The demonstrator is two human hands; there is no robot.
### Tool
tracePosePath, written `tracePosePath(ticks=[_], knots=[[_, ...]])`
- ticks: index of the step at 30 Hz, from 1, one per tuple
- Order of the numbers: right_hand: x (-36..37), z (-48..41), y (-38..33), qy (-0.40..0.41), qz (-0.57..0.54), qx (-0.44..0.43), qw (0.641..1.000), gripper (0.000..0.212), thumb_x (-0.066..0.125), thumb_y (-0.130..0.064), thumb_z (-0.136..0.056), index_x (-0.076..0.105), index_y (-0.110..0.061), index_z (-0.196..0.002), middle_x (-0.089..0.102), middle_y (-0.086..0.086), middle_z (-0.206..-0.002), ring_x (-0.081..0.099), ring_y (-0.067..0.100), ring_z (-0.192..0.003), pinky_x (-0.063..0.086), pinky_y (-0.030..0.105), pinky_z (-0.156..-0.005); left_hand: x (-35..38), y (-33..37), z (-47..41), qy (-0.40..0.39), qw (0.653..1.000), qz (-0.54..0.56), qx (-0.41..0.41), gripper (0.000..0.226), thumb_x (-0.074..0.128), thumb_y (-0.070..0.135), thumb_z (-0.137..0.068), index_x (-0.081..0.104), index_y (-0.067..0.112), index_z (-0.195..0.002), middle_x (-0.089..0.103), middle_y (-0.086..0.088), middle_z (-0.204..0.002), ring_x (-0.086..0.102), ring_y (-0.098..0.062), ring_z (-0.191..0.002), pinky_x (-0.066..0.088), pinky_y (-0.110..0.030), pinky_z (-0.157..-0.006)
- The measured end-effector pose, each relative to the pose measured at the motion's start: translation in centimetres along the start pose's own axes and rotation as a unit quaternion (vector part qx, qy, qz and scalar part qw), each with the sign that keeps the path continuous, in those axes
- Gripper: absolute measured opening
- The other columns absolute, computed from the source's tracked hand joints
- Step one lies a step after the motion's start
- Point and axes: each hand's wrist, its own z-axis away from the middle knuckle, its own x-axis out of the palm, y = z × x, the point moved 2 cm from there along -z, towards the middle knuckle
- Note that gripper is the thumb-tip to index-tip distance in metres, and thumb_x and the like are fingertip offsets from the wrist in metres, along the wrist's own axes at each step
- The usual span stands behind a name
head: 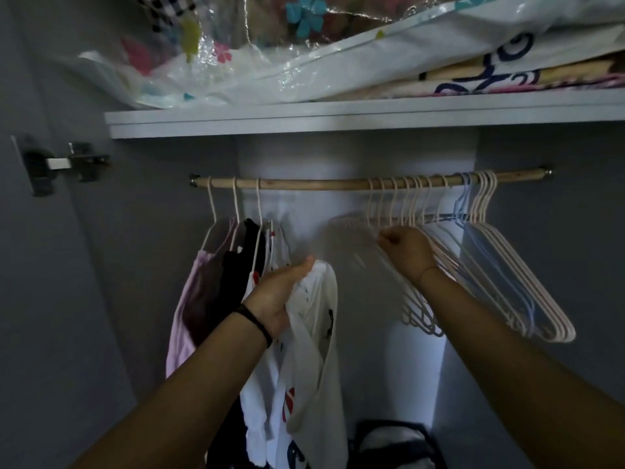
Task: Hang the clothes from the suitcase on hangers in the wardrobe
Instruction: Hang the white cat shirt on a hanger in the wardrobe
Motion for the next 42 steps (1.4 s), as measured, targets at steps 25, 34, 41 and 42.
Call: tracePosePath(ticks=[25,34,41,42], knots=[[4.2,-4.2,3.4,-0.025,-0.187,0.145,0.971,0.025,0.055,-0.012,-0.091,0.059,-0.012,-0.067,0.045,0.002,-0.053,0.036,0.012,-0.046,0.03,0.017,-0.039,-0.4,-0.2,-2.7,0.012,1.0,0.011,0.0,0.025,0.056,0.026,-0.092,0.069,0.005,-0.087,0.072,-0.01,-0.071,0.069,-0.02,-0.062,0.057,-0.029,-0.065],[1.8,2.2,1.4,-0.033,-0.381,0.095,0.919,0.023,0.048,-0.006,-0.094,0.054,0.012,-0.08,0.032,0.0,-0.05,0.026,0.007,-0.037,0.019,0.014,-0.035,-0.2,-1.3,-0.8,0.036,0.999,0.016,0.03,0.024,0.056,0.02,-0.092,0.074,0.007,-0.084,0.074,-0.011,-0.08,0.071,-0.02,-0.069,0.058,-0.028,-0.062],[2.4,5.8,2.6,-0.079,-0.364,0.158,0.915,0.025,0.054,-0.023,-0.094,0.054,-0.009,-0.074,0.035,0.0,-0.047,0.028,0.008,-0.035,0.022,0.016,-0.034,0.5,-2.4,0.7,0.057,0.998,-0.01,0.037,0.018,0.056,0.02,-0.093,0.071,0.012,-0.089,0.074,-0.007,-0.087,0.071,-0.016,-0.076,0.057,-0.03,-0.073],[2.5,6.1,3.0,-0.069,-0.353,0.165,0.919,0.026,0.052,-0.024,-0.095,0.058,-0.008,-0.075,0.036,-0.001,-0.046,0.029,0.007,-0.035,0.022,0.016,-0.034,0.6,-2.4,0.9,0.058,0.998,-0.014,0.032,0.019,0.056,0.02,-0.093,0.072,0.013,-0.086,0.074,-0.007,-0.084,0.071,-0.017,-0.074,0.056,-0.032,-0.076]])
